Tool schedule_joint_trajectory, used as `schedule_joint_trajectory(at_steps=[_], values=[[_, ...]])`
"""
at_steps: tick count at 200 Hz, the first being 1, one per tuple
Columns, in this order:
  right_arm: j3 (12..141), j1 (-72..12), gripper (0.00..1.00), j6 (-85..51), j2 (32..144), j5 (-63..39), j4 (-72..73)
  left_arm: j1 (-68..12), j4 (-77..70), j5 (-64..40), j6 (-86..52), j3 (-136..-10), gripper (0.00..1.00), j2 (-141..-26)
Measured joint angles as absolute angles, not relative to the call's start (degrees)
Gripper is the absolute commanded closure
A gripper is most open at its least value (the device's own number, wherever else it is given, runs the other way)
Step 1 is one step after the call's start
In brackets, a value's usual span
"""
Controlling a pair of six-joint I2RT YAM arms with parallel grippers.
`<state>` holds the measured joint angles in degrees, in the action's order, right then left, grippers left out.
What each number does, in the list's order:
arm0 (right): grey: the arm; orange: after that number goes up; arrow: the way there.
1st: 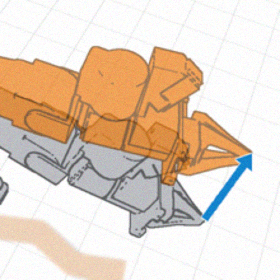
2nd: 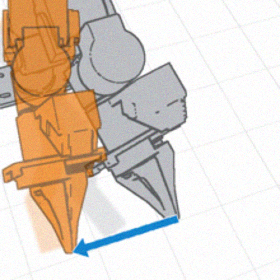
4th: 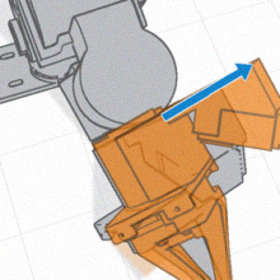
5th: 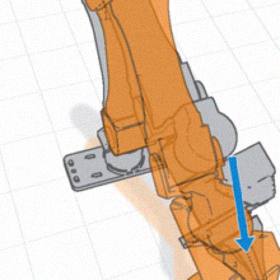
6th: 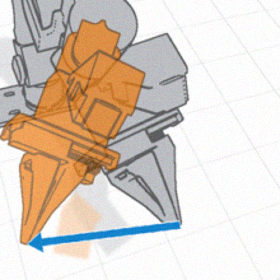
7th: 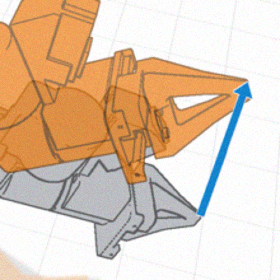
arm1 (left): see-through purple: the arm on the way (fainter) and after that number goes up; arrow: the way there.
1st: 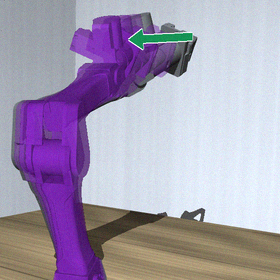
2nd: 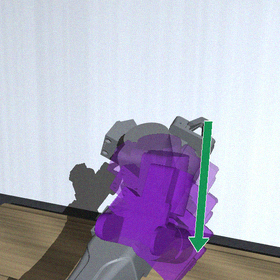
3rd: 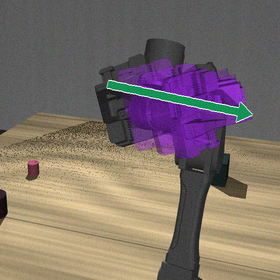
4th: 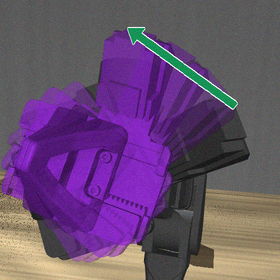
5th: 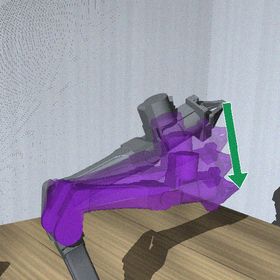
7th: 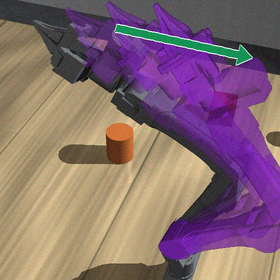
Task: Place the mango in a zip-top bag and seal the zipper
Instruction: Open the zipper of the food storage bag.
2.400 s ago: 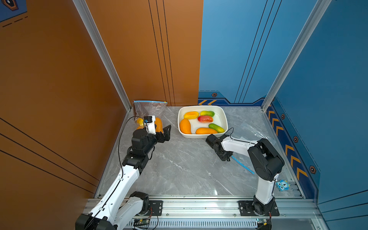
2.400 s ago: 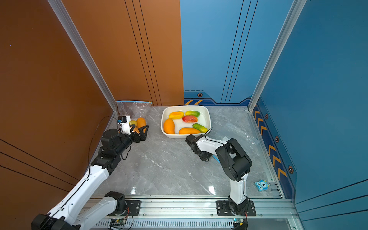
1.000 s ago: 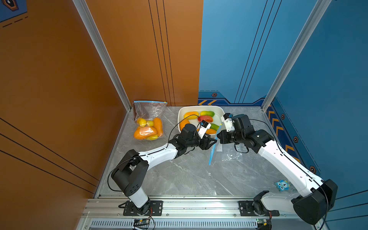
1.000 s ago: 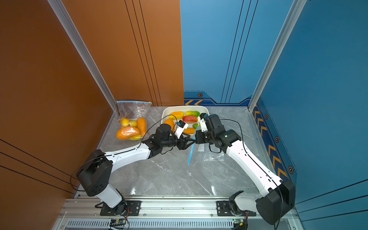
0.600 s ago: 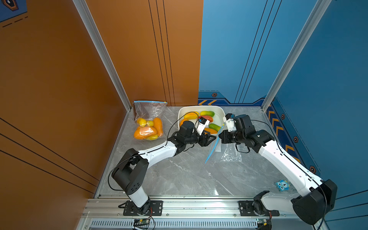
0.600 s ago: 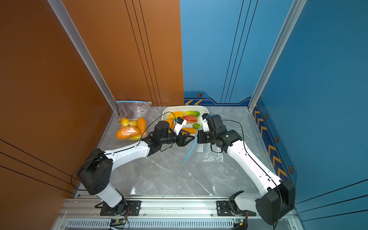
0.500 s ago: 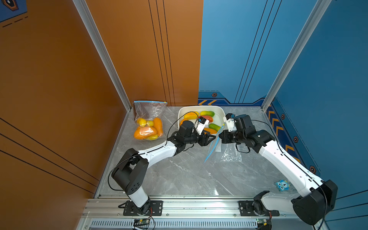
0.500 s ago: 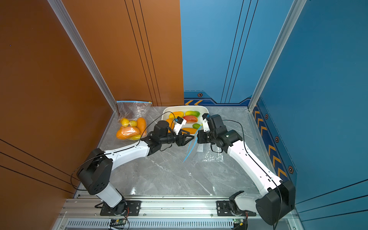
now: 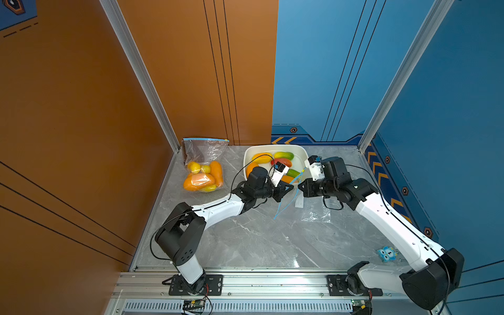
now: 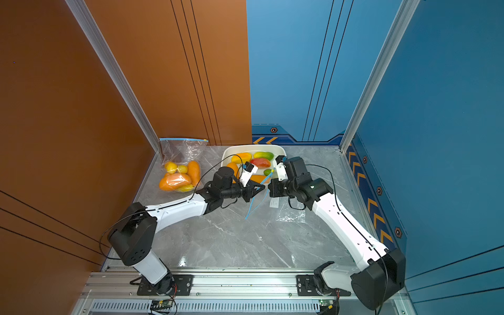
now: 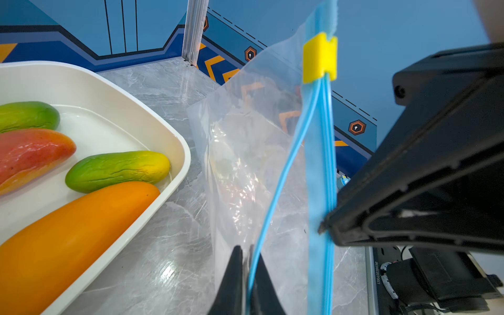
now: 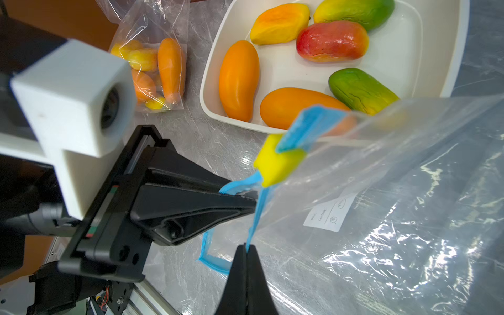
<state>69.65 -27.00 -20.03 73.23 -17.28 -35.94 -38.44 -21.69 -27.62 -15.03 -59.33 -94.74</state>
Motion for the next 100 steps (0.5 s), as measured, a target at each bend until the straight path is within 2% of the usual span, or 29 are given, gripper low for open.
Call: schedule_joint_trajectory(at_steps=[22, 48, 100], values=[[71.11, -28.12, 1.0, -20.62, 73.52, -18.44, -35.9, -33.61, -20.16, -27.35, -15.29, -53.91, 1.0, -88.27], [75.57, -32.64, 1.0, -22.28, 76.49, -20.53, -33.41, -26.17, -12.19, -22.24, -12.93, -51.7, 1.0, -74.78], [98.8, -44.29, 1.0, -24.53, 95.35, -25.39, -25.69, -24.75, 1.78, -5.87, -1.61, -58.04, 1.0, -52.88]])
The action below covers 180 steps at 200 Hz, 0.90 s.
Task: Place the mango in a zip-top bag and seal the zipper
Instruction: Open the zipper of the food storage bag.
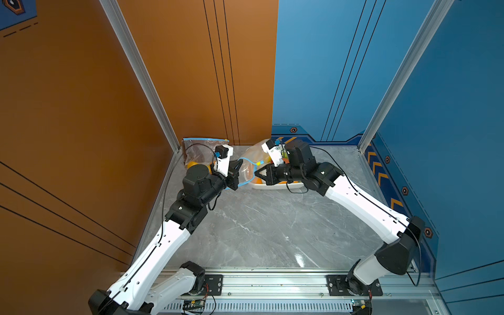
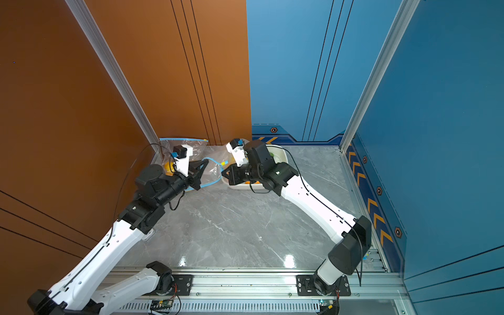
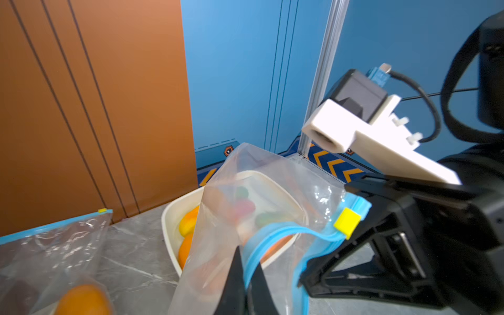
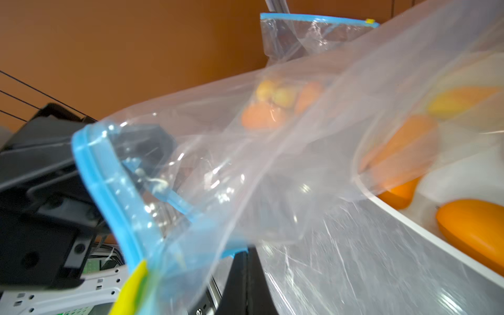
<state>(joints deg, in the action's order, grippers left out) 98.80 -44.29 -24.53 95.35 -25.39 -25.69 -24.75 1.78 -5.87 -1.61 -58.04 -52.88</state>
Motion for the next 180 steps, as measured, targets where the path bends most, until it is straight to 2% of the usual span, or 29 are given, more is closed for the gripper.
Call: schedule_joint_trajectory(at_steps=[31, 61, 112, 152, 158, 165, 180], values=[[107.94, -44.95, 1.0, -25.65, 104.27, -27.46, -22.76, -27.29, 4.6, 4.08, 3.84, -56.18, 1.0, -47.05], [107.55, -43.27, 1.0, -26.74, 108.47, -27.88, -21.78, -29.1, 5.5, 8.6, 4.91, -53.12, 1.0, -51.88], [93.93, -33.65, 1.0, -27.33, 108.62, -26.79, -22.04, -28.77, 6.92, 8.01, 2.52, -49.8, 1.0, -65.95], [90.78, -30.61, 1.0, -26.22, 108.44, -27.0, -22.57, -27.7, 3.07, 2.83, -0.58, -49.34, 1.0, -71.77], [90.78, -30.44, 0.91, -25.58, 108.42, -27.03, -22.79, -27.29, 2.55, 2.13, -1.1, -49.32, 1.0, -71.99], [90.78, -30.26, 0.73, -24.71, 108.33, -27.22, -23.16, -26.81, 2.0, 1.21, -1.61, -49.34, 1.0, -72.1], [90.78, -29.65, 0.57, -22.35, 108.07, -28.21, -23.94, -25.78, 1.02, -0.1, -2.61, -49.34, 1.0, -72.12]])
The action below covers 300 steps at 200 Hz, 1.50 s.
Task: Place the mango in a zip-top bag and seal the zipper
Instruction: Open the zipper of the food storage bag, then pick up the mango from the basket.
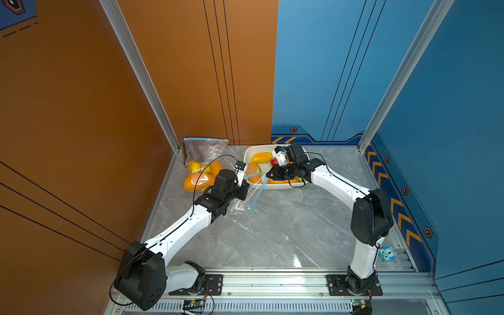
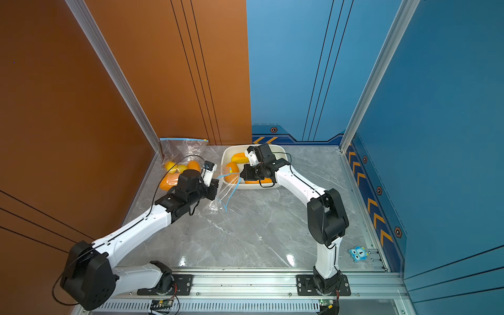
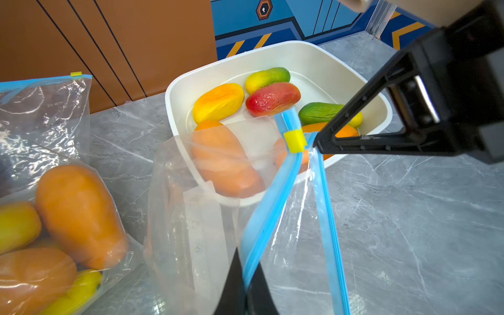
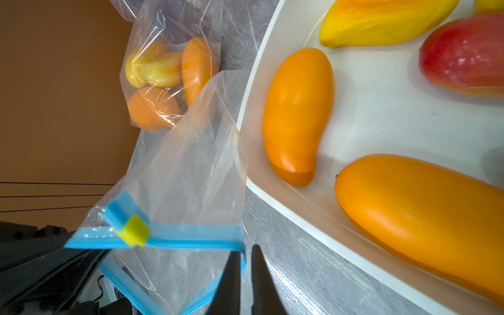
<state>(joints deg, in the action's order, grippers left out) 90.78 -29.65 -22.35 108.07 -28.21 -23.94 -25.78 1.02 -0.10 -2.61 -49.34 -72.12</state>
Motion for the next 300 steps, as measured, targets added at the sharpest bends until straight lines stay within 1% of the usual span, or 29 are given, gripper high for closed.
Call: schedule_joint_trajectory(at_steps=[6, 15, 32, 51, 74, 93, 114, 135, 154, 168, 205, 229, 253, 260, 280, 291, 300], values=[[90.76, -29.32, 0.5, -21.39, 107.9, -28.8, -24.16, -25.43, 0.62, -0.4, -2.92, -49.32, 1.0, -72.12], [90.76, -28.75, 0.45, -19.51, 107.53, -29.67, -24.56, -25.04, 0.38, -0.78, -3.25, -49.32, 1.0, -72.12], [90.06, -27.59, 0.29, -16.27, 105.75, -31.2, -25.17, -24.64, 0.12, -1.21, -3.79, -49.32, 1.0, -72.12], [89.23, -26.2, 0.19, -11.79, 102.85, -31.99, -26.17, -24.25, -0.36, -1.72, -4.38, -48.88, 1.0, -72.12], [89.19, -23.92, 0.16, -6.24, 100.68, -29.98, -28.27, -23.44, -0.62, -2.28, -5.13, -48.51, 1.0, -72.12], [90.26, -22.2, 0.15, -1.08, 102.15, -27.62, -31.7, -22.81, -0.71, -3.05, -5.72, -48.45, 1.0, -72.14], [96.79, -21.93, 0.13, 5.15, 109.01, -22.52, -38.41, -22.15, -1.13, -3.81, -6.15, -48.38, 1.0, -72.18], [104.64, -23.51, 0.12, 10.55, 117.95, -17.23, -43.97, -21.76, -2.09, -4.43, -6.66, -48.38, 1.0, -72.47], [108.44, -25.02, 0.1, 13.67, 123.79, -13.58, -47.27, -21.69, -2.42, -4.8, -7.03, -48.23, 1.0, -72.69], [111.44, -25.69, 0.06, 15.18, 126.21, -11.64, -48.03, -21.65, -2.55, -4.99, -7.2, -47.94, 1.0, -72.69], [118.06, -27.24, 0.07, 18.55, 130.85, -6.02, -51.75, -21.43, -2.76, -5.45, -7.42, -47.66, 1.0, -72.71], [122.21, -28.67, 0.14, 20.8, 134.89, -3.46, -53.63, -21.26, -2.9, -5.72, -7.6, -47.64, 1.0, -72.64], [125.62, -29.56, 0.21, 21.76, 136.59, -1.69, -54.72, -21.26, -3.07, -6.33, -7.62, -47.64, 1.0, -72.44], [126.65, -29.69, 0.22, 21.82, 137.19, -1.21, -55.02, -21.26, -3.07, -6.37, -7.62, -47.64, 1.0, -72.4], [129.43, -29.67, 0.21, 21.32, 138.91, 0.4, -55.53, -21.04, -3.09, -6.72, -7.62, -47.64, 1.0, -72.29], [130.78, -29.56, 0.15, 20.84, 139.83, 1.28, -55.83, -20.99, -3.09, -6.74, -7.62, -47.64, 1.0, -72.2], [131.76, -29.5, 0.13, 20.14, 140.73, 2.33, -56.34, -20.99, -3.09, -6.79, -7.62, -47.64, 1.0, -72.1]])
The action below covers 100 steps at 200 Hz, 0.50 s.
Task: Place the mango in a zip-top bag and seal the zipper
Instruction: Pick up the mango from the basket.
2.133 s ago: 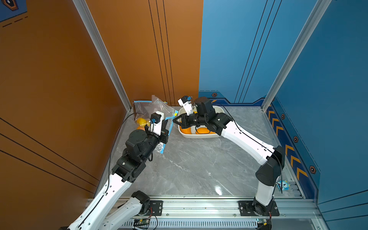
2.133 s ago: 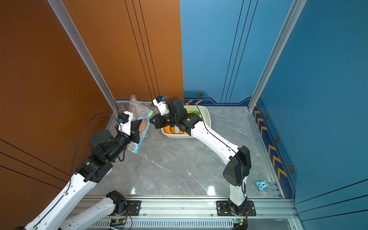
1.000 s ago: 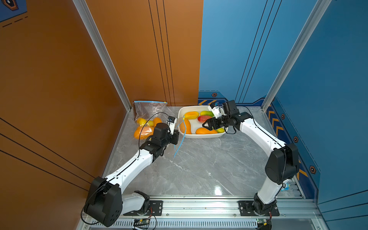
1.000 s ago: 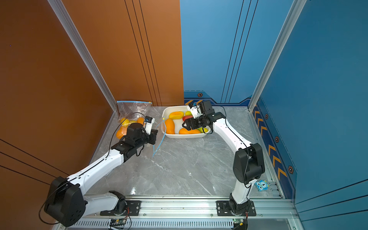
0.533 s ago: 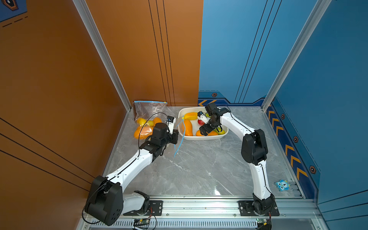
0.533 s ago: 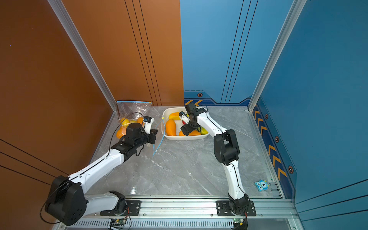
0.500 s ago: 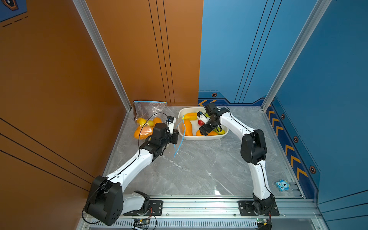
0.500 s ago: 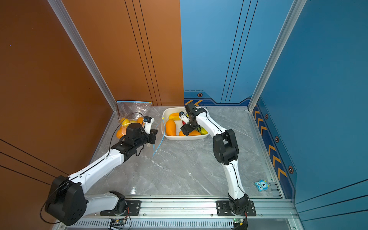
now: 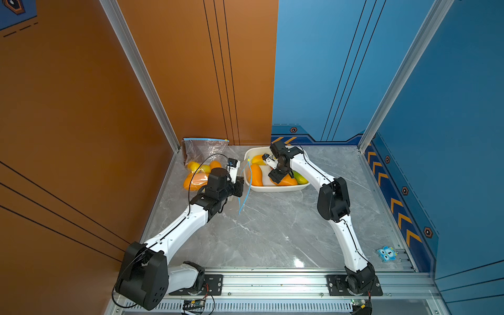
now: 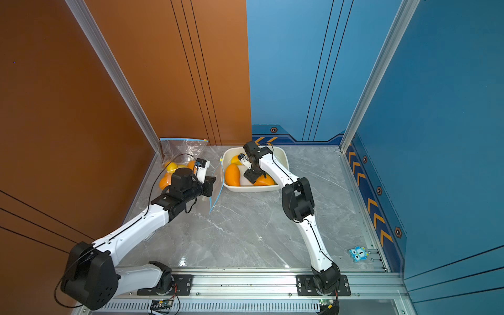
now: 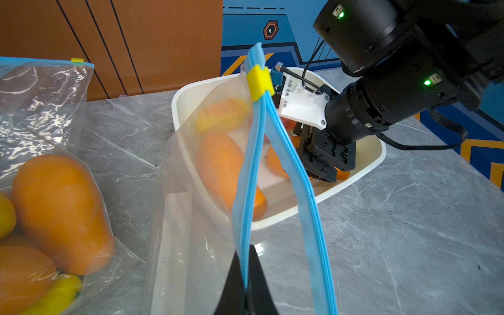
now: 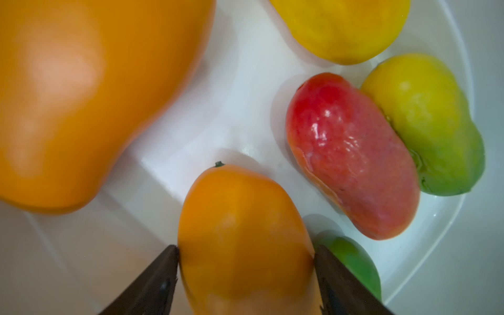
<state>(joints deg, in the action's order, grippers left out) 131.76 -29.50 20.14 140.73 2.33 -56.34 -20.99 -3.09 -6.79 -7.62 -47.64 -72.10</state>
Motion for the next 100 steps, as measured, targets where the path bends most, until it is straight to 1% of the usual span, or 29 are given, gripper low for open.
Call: schedule_joint_trajectory(at_steps=[21, 43, 54, 66, 88, 95, 100], values=[[133.71, -29.23, 0.13, 19.25, 143.17, 4.16, -56.99, -20.99, -3.09, -7.11, -7.64, -47.64, 1.0, -71.66], [134.63, -28.95, 0.18, 18.17, 143.85, 4.86, -57.54, -20.99, -3.11, -7.44, -7.86, -47.64, 1.0, -71.07], [134.91, -28.8, 0.28, 17.58, 143.96, 4.84, -57.98, -20.99, -3.09, -7.66, -8.03, -47.64, 1.0, -70.87], [135.52, -28.53, 0.34, 16.56, 144.18, 4.78, -58.67, -20.99, -3.11, -7.81, -8.12, -47.64, 1.0, -70.76], [136.49, -27.79, 0.53, 13.39, 144.31, 3.05, -59.48, -20.99, -3.11, -8.08, -8.69, -47.64, 1.0, -70.76], [136.62, -27.4, 0.62, 11.88, 144.22, 1.63, -59.4, -20.99, -3.14, -8.23, -8.93, -47.64, 1.0, -70.76], [136.62, -27.05, 0.64, 10.46, 144.03, 0.36, -59.0, -20.99, -3.18, -8.27, -9.15, -47.64, 1.0, -70.76]])
